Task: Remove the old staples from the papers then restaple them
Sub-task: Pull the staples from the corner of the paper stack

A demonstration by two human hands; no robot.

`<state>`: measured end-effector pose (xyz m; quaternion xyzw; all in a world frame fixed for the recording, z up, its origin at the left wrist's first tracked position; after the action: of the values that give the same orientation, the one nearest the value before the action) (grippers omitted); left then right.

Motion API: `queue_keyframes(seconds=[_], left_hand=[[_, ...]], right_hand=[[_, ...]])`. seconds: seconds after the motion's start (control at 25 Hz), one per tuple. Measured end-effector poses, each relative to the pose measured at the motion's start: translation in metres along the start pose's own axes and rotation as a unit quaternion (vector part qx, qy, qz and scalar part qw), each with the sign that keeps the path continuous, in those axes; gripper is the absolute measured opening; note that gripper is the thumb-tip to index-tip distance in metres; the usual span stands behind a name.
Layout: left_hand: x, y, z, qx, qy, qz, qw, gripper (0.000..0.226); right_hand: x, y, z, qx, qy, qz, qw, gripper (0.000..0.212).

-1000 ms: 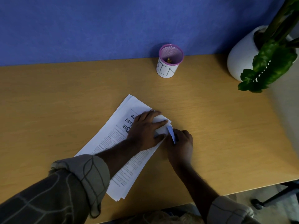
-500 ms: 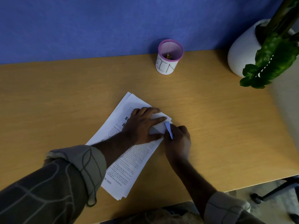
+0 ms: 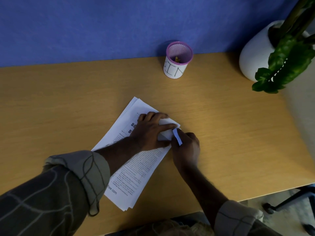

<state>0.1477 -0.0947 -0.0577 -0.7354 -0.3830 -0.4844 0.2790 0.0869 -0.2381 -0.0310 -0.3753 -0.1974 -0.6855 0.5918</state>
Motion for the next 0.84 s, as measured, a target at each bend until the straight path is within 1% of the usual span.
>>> queue_keyframes(seconds=[0.12, 0.28, 0.56, 0.84], left_hand=[[0.0007, 0.0004, -0.0018, -0.001, -0.004, -0.002, 1.0, 0.066], [0.0013, 0.0012, -0.0029, 0.004, 0.002, -0.008, 1.0, 0.064], [0.0031, 0.0012, -0.0036, 0.018, -0.006, -0.007, 1.0, 0.064], [0.0035, 0.0017, -0.0041, 0.018, -0.013, -0.002, 1.0, 0.065]], right_hand=[[0.0001, 0.0009, -0.0015, -0.003, 0.026, 0.004, 1.0, 0.028], [-0.0023, 0.0043, -0.0054, 0.006, 0.029, 0.016, 0.999, 0.024], [-0.0024, 0.0022, -0.0055, 0.071, 0.009, -0.015, 0.997, 0.034], [-0.0001, 0.0024, -0.0027, 0.153, -0.044, -0.017, 0.987, 0.038]])
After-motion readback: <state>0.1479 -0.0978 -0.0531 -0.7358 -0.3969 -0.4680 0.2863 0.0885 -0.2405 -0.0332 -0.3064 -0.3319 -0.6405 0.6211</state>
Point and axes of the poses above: each hand's wrist, its own y-axis towards the middle knuckle, its own x-axis out of the back of the hand, z = x × y, the point moved 5 cm from there along y, towards the middle knuckle, and after that the axes turned 3 degrees about z, right-handed, at the moved point
